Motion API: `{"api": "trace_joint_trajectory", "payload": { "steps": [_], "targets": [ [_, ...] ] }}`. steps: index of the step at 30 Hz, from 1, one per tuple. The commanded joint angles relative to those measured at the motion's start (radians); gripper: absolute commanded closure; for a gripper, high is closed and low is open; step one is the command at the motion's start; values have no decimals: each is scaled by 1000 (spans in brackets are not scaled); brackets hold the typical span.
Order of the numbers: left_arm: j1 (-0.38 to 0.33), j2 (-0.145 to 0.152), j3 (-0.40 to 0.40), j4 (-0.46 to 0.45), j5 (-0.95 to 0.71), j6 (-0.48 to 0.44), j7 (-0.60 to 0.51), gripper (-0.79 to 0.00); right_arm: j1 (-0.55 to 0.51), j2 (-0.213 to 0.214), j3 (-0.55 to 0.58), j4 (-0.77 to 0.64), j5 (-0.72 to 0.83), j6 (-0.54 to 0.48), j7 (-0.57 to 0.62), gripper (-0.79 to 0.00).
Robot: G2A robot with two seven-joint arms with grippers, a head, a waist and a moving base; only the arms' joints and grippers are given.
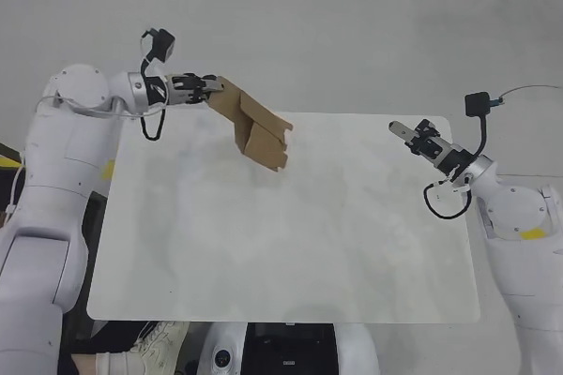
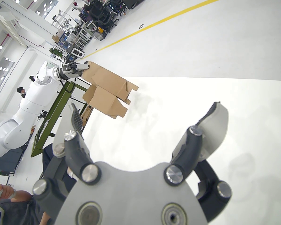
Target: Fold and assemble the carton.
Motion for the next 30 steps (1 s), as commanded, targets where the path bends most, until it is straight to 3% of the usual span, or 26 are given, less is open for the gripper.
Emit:
{"api": "trace_joint_trajectory", "payload": {
  "steps": [1,16,30],
  "targets": [
    [10,-4,9,-34,-6,4,-2,0,0,0,0,0,0,0,0,-785],
    [141,26,-56,-351,-133,86,-146,0,0,0,0,0,0,0,0,-785],
    [144,27,-57,-357,-137,89,-149,0,0,0,0,0,0,0,0,-785]
  ]
}}
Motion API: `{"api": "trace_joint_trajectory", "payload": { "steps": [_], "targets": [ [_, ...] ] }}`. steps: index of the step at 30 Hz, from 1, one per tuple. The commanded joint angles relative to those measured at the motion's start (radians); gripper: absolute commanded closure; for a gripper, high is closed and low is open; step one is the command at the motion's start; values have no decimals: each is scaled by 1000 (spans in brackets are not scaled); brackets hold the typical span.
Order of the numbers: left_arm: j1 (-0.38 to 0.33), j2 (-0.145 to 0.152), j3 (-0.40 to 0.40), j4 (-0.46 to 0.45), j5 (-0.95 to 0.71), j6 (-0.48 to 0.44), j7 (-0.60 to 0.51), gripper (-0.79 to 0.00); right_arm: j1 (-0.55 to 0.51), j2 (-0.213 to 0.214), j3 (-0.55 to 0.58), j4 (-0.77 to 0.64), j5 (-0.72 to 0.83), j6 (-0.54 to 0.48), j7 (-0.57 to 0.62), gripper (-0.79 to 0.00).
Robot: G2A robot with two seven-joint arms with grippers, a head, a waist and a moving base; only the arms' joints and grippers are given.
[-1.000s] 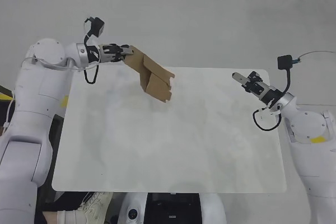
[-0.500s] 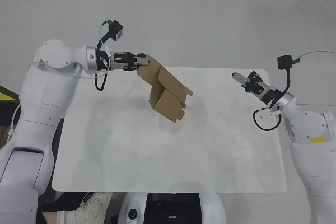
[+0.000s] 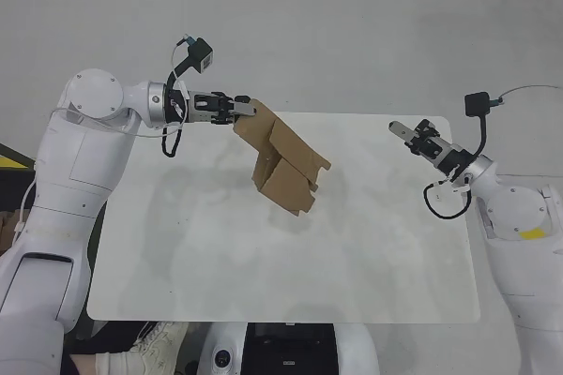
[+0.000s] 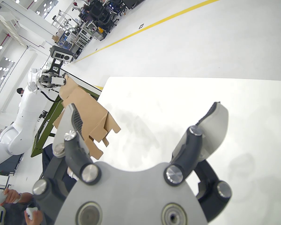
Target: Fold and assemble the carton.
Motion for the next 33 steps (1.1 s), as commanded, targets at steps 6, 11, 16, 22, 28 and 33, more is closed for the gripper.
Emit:
{"api": "trace_joint_trajectory", "payload": {
  "steps": [6,11,16,22,28,33],
  "targets": [
    [0,0,0,0,0,0,0,0,0,0,0,0,0,0,0,-785],
    [0,0,0,0,0,0,0,0,0,0,0,0,0,0,0,-785],
    [0,0,0,0,0,0,0,0,0,0,0,0,0,0,0,-785],
    [29,0,3,-25,-13,13,20,0,-10,-1,-13,0,12,7,4,-785],
    [41,-10,18,10,-102,-78,-30,0,20,-5,-85,44,98,-19,166,-785],
    [16,-31,72,74,-133,-118,-63,0,62,-12,-142,96,251,-19,309,-785]
  ]
}}
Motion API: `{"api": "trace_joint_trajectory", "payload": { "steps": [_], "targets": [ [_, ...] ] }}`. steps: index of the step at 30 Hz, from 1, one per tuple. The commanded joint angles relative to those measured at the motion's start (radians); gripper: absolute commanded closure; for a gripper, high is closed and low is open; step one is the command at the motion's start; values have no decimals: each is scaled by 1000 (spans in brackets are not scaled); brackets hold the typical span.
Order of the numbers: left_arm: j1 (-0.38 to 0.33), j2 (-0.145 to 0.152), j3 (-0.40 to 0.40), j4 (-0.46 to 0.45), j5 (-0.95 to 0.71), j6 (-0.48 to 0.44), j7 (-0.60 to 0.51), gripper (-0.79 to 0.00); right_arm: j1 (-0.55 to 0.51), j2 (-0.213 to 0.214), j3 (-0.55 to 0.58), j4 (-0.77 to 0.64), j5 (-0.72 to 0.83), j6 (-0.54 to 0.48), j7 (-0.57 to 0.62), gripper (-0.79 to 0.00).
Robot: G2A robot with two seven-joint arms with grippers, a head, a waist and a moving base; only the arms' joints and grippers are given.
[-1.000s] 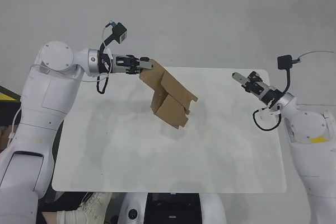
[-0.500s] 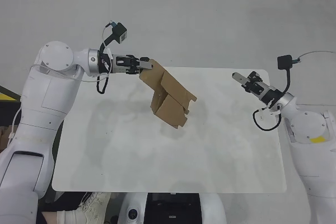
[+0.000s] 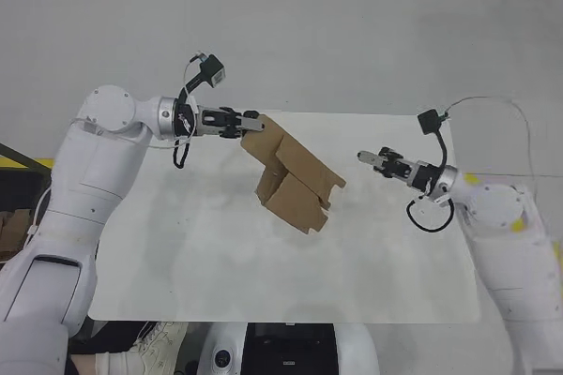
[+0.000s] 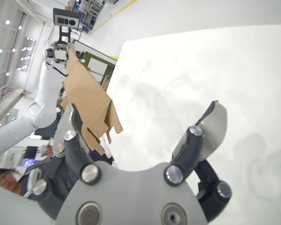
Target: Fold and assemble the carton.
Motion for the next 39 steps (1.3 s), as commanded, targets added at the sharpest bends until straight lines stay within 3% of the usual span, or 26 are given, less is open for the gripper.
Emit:
{"api": "trace_joint_trajectory", "payload": {
  "steps": [1,8,15,24,28,38,39],
  "targets": [
    [-12,-10,21,33,-40,-15,-27,0,11,-1,-20,18,44,-10,57,-785],
    [-56,-39,68,121,-124,-62,-97,0,45,-9,-78,79,163,-36,174,-785],
    [-76,-49,86,145,-142,-59,-101,0,80,-16,-118,112,213,-90,213,-785],
    [-73,-49,85,142,-142,-57,-93,0,80,-16,-118,112,213,-90,213,-785],
    [-45,-44,75,94,-128,-21,-63,0,66,-20,-138,102,196,-70,173,-785],
    [-16,-36,49,51,-132,4,-71,0,106,-36,-203,187,299,-139,229,-785],
    [-14,-36,48,52,-132,6,-72,0,112,-37,-207,199,295,-143,227,-613]
  ]
}}
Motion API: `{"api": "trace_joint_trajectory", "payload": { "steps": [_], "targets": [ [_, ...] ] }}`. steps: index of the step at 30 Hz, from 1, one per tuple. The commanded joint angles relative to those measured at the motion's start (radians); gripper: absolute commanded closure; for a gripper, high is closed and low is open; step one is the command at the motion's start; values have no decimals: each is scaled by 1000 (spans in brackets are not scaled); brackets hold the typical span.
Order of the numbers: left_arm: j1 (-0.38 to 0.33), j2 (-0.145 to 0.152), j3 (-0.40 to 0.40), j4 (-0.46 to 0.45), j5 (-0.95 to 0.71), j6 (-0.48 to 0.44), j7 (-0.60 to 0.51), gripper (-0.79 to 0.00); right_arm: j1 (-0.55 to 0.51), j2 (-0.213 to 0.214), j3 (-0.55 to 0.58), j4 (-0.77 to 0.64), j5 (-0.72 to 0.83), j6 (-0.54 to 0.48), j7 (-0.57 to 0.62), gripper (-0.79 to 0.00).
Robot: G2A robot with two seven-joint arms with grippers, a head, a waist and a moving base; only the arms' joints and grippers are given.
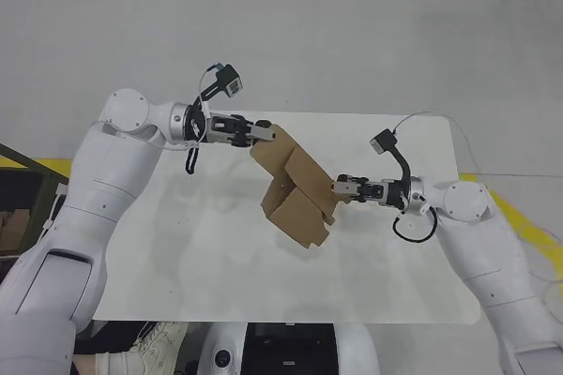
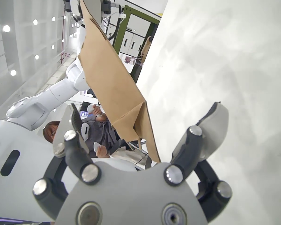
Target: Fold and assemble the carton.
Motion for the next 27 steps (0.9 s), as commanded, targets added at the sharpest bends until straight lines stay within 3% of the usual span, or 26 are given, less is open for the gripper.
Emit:
{"api": "trace_joint_trajectory", "payload": {
  "steps": [1,2,3,9,17,24,27],
  "targets": [
    [2,0,-1,1,-1,4,-3,0,10,-2,-9,21,-5,-9,-4,-369],
    [2,0,-2,1,0,4,-3,0,11,-4,-13,28,5,-13,-5,-228],
    [2,-1,-2,2,1,5,-4,0,14,-5,-16,36,10,-19,-2,-194],
    [2,0,-10,7,-1,6,-10,0,33,-10,-42,62,38,-30,48,-142],
    [3,2,-24,22,6,7,-14,0,54,-17,-60,94,81,-56,78,-148],
    [4,5,-39,38,0,7,-23,0,62,-20,-66,111,117,-68,98,-22],
    [6,5,-43,42,-6,5,-28,0,64,-21,-67,116,131,-73,106,-15]
  ]
}}
